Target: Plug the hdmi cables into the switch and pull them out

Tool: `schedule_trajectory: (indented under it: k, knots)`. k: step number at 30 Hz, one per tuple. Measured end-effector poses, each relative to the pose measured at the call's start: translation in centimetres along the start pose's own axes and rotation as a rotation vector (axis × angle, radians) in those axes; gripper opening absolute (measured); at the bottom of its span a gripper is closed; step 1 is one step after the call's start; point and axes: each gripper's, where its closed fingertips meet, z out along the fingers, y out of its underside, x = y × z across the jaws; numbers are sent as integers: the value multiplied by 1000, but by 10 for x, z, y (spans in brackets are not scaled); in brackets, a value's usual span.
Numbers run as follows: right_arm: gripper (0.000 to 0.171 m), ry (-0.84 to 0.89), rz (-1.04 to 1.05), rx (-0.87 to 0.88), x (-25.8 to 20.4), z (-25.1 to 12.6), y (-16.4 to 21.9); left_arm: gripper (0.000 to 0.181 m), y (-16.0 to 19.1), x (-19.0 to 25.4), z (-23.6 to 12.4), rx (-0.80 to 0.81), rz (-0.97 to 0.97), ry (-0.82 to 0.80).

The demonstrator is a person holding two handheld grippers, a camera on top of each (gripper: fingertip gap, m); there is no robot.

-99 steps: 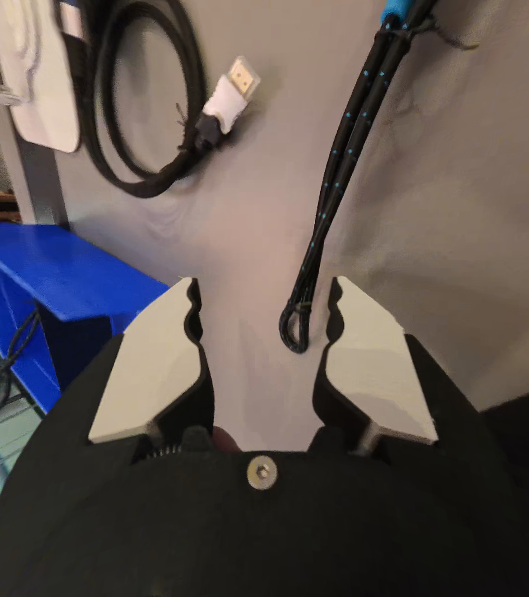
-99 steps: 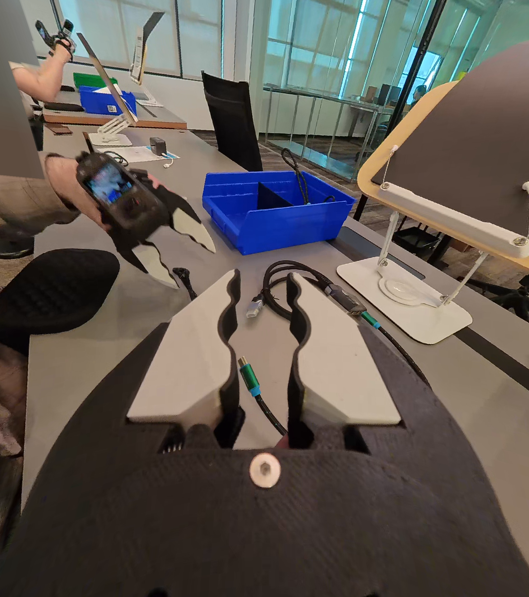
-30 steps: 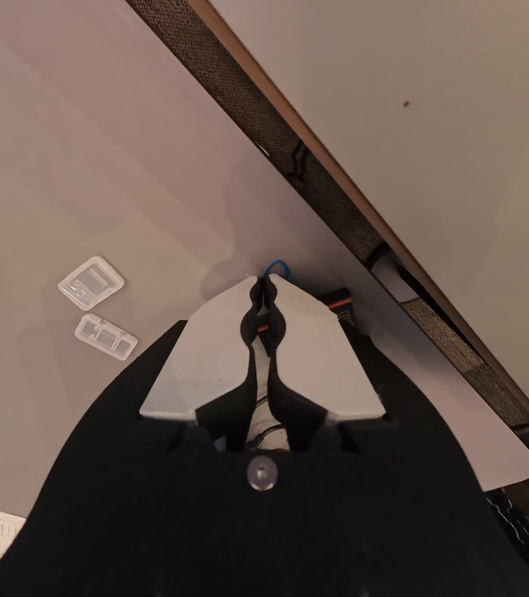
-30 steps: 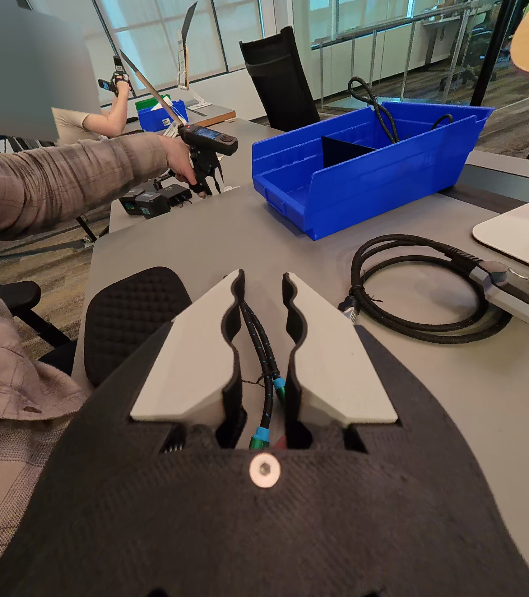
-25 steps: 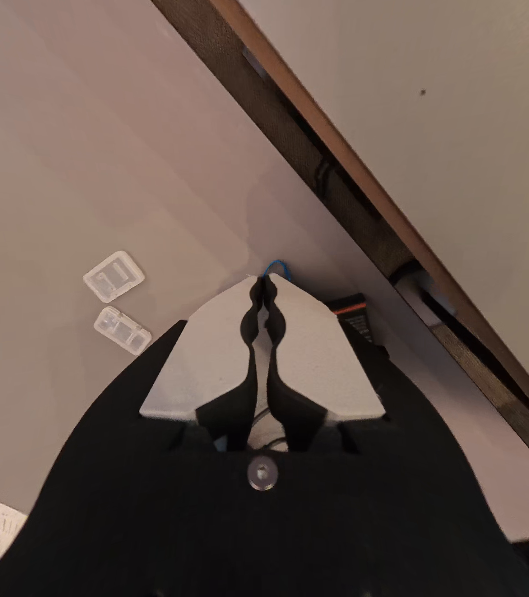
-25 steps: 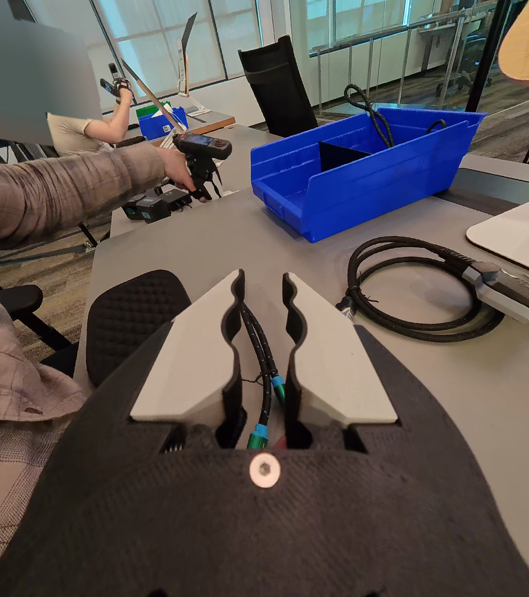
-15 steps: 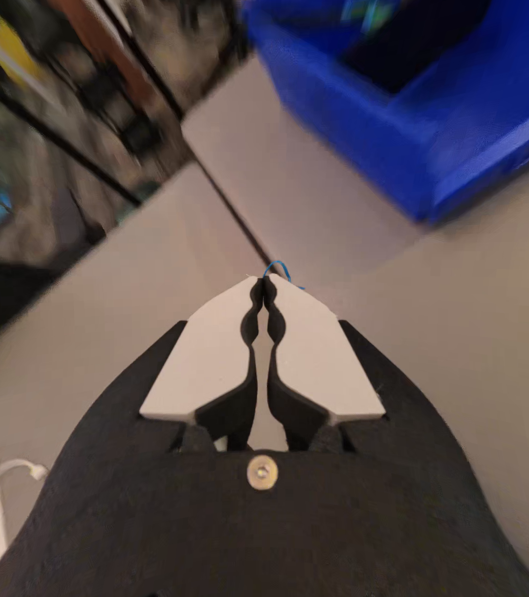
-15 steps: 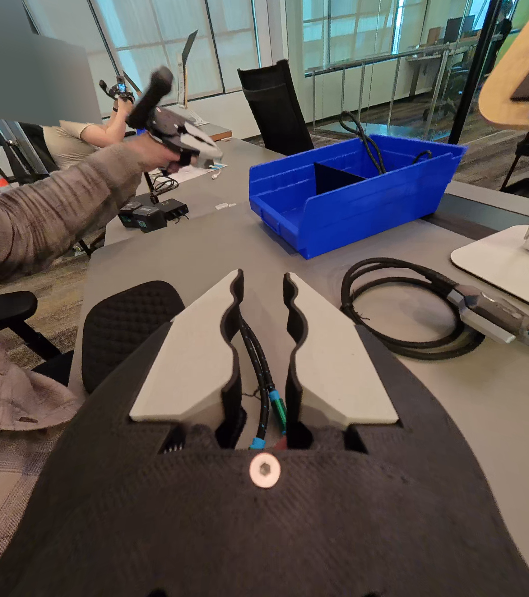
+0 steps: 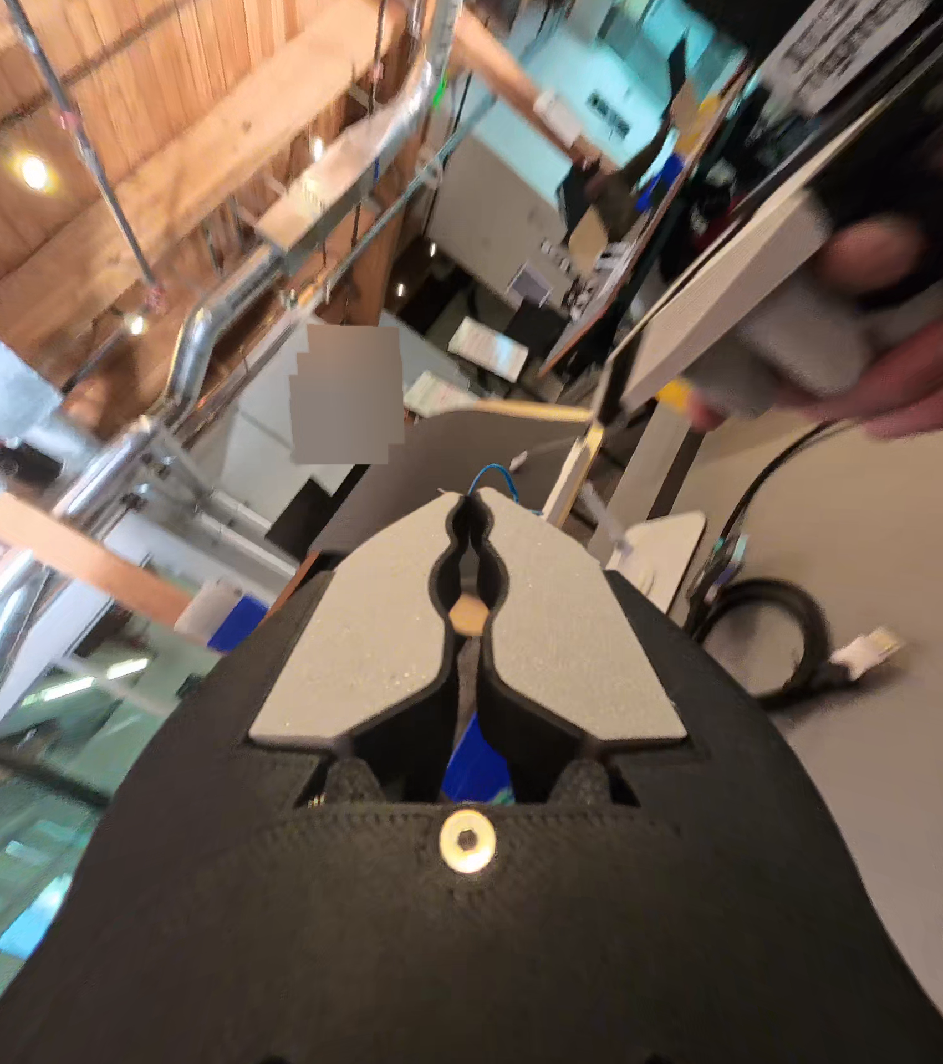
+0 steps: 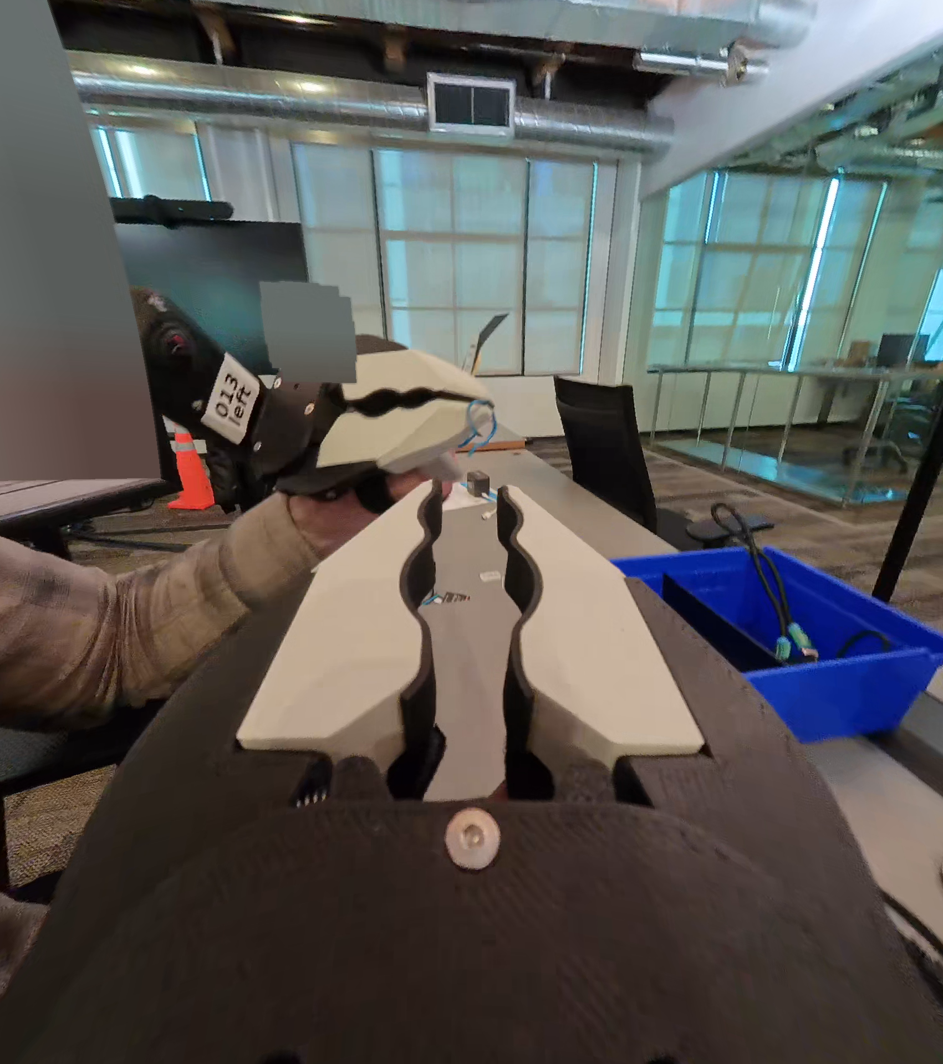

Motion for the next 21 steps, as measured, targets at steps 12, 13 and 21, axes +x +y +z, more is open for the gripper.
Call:
schedule_trajectory:
  k: [12,13,21]
  knots:
    - [6,-88,-118,89,-35,-30,-39,0,-77,40,23,139,-45,209]
    - [0,-96,-116,96,-36,-32,-40,0,-79,41,22,149,-48,221]
    - [0,-226,123,111,-41,-37,-40,0,-78,38,21,117,127,120]
